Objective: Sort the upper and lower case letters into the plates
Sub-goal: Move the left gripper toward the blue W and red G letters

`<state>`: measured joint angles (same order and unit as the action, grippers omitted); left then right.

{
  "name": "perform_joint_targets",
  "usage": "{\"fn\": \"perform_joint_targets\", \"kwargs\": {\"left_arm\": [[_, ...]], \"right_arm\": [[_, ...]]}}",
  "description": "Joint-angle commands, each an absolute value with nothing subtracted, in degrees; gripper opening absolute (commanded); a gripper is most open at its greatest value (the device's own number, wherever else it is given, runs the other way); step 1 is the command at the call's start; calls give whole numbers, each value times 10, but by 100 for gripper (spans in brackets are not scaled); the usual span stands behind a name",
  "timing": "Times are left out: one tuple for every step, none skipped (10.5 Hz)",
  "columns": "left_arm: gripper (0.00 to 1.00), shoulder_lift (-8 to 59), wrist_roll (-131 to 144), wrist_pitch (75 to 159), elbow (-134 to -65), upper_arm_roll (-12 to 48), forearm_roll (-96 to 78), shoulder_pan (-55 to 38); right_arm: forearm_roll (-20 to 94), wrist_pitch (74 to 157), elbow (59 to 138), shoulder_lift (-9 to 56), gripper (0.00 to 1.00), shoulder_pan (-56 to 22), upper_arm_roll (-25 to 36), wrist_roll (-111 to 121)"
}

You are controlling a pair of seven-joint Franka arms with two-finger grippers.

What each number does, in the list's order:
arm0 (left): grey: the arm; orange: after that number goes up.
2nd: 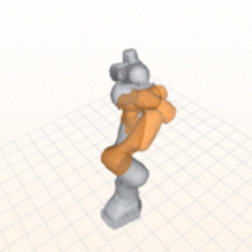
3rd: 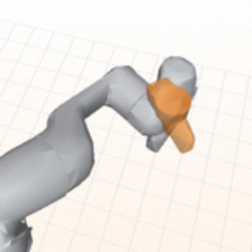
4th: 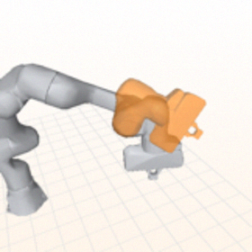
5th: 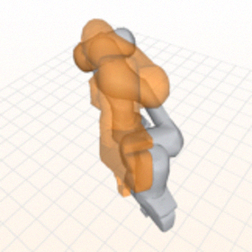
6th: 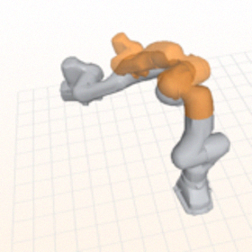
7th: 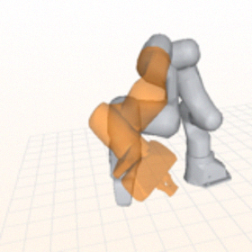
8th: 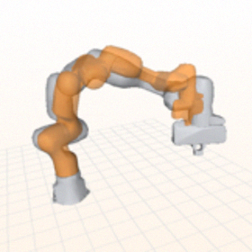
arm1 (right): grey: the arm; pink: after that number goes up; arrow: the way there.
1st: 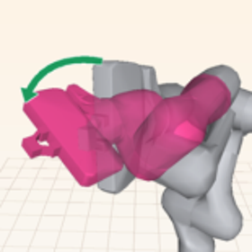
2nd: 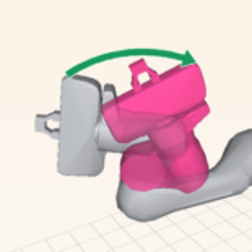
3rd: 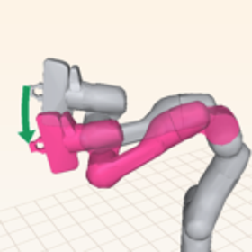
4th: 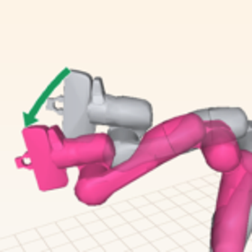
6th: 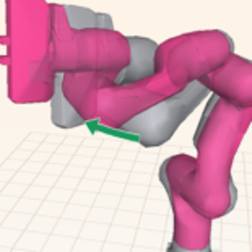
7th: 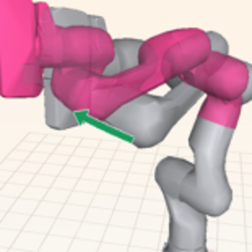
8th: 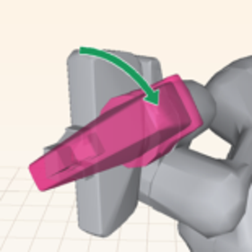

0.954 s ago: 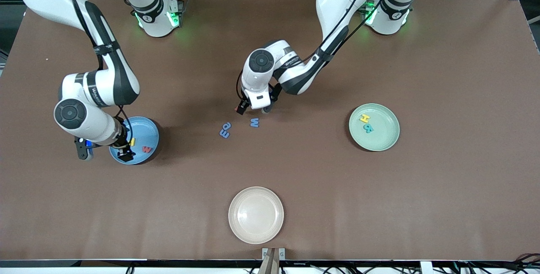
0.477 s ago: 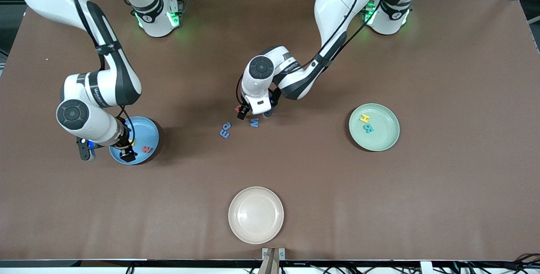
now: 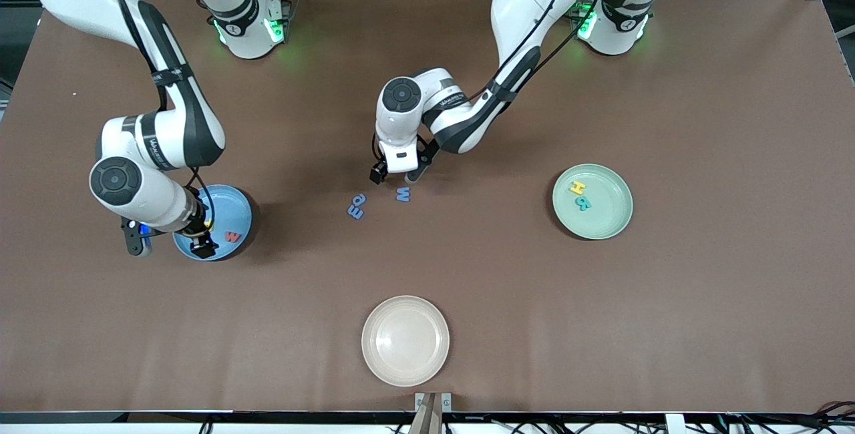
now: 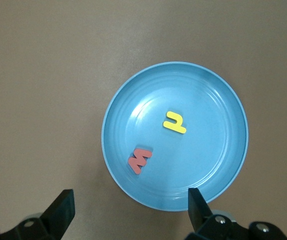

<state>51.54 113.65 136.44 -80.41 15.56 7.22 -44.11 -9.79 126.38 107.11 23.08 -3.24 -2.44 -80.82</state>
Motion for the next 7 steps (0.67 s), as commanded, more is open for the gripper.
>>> {"fn": "perform_joint_targets", "kwargs": {"left_arm": [[100,569,1129,1288,-706,151,83,-458],[100,568,1121,1282,-707,151,83,-457],[100,563,1117,1270,-706,154,82,-455],[100,563,1111,1251,-700,156,81,-454],[100,564,1103,1240,-689,156,76,-454],[100,564,1096,1233,-686,156,73,-454],[100,564,1091,1224,-676,156,67,-454]], "right_arm": [[-86,1245,1057,236,100,-44,-25,-802],[-85,1245,1057,236,100,-46,-25,-802],[-85,1245,1057,236,100,-46,-25,-802],[-85,1245,1057,236,100,-46,-25,-802],[-85,1245,1057,237,100,-45,-25,-802],[-85,1245,1057,237,100,-45,-25,-802],[-85,1245,1056,237,100,-44,-25,-802]]}}
